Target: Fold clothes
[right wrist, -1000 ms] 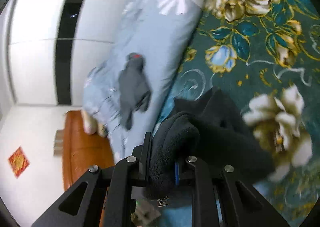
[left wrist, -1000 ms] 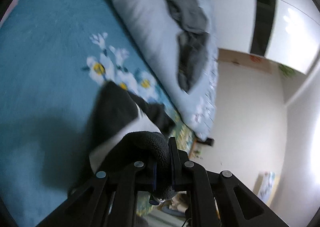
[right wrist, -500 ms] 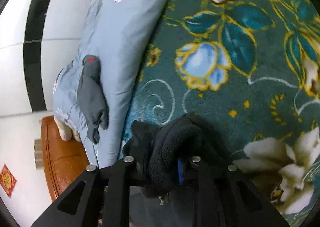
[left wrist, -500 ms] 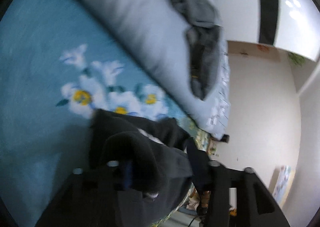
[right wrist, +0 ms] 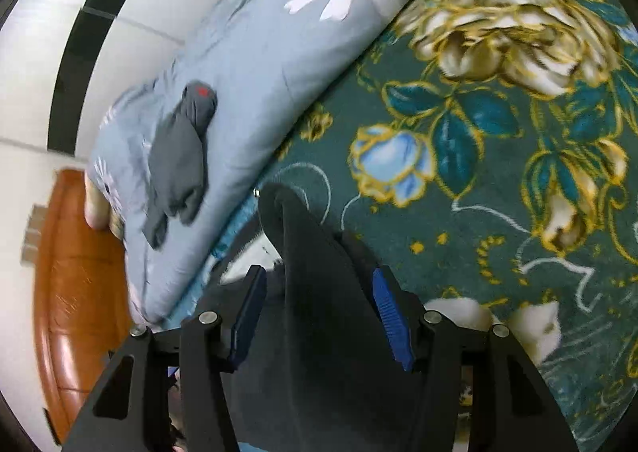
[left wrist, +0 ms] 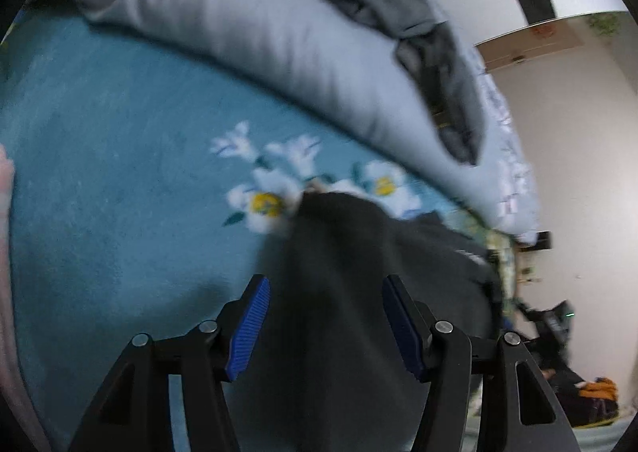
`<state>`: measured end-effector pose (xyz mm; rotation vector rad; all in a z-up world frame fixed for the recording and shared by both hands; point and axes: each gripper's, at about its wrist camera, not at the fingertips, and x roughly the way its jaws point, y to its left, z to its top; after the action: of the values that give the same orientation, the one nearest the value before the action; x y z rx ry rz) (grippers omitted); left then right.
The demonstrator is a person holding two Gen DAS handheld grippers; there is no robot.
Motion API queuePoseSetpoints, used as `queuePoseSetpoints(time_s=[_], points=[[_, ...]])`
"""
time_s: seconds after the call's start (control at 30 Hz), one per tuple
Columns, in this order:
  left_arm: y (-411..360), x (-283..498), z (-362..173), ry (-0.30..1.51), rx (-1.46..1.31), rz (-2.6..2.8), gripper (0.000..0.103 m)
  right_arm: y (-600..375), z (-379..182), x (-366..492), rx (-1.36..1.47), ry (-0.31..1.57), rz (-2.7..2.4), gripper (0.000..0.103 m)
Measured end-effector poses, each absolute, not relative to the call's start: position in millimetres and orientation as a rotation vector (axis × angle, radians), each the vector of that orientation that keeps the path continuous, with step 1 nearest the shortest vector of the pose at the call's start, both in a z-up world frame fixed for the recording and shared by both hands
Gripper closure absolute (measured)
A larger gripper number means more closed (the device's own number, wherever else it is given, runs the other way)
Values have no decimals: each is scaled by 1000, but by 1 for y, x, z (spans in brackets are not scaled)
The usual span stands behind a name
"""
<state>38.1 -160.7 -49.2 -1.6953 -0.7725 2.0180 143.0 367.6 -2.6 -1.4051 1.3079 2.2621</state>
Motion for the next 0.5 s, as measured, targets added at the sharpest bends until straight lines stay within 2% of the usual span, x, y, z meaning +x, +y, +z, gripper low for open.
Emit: queuePoseSetpoints(time_s=[0.13,0.17,0.23,0.27,0.33,0.37,0.4,0.47,0.5], points=[[-153,33,-72,-797,-1741,2014,42,354,-4,111,-1464,1101,2323,48],[-150,33,-73,-792,-1743,2016,44,352,-8,104,-1484,1069,2324,53],[-144,31,-74,-787,-1732,2018,52,351,-15,94,-1509,1049,2317,54],[-141,31,-72,-772,-1726,2018,63,352,-18,91,-1510,1062,2311,54],[-135,32,-62,-691,-1711,2044,78,354,-20,91,-1484,1140,2312,62],[-132,33,-55,-623,-1703,2070,90,356,-21,91,-1470,1182,2313,73],[-129,34,-47,-589,-1680,2077,91,356,-21,91,-1471,1214,2305,84],[-131,36,-23,-604,-1572,2095,92,362,-12,97,-1428,1274,2327,90],[-137,36,-11,-666,-1499,2082,92,364,-8,100,-1404,1304,2339,91]])
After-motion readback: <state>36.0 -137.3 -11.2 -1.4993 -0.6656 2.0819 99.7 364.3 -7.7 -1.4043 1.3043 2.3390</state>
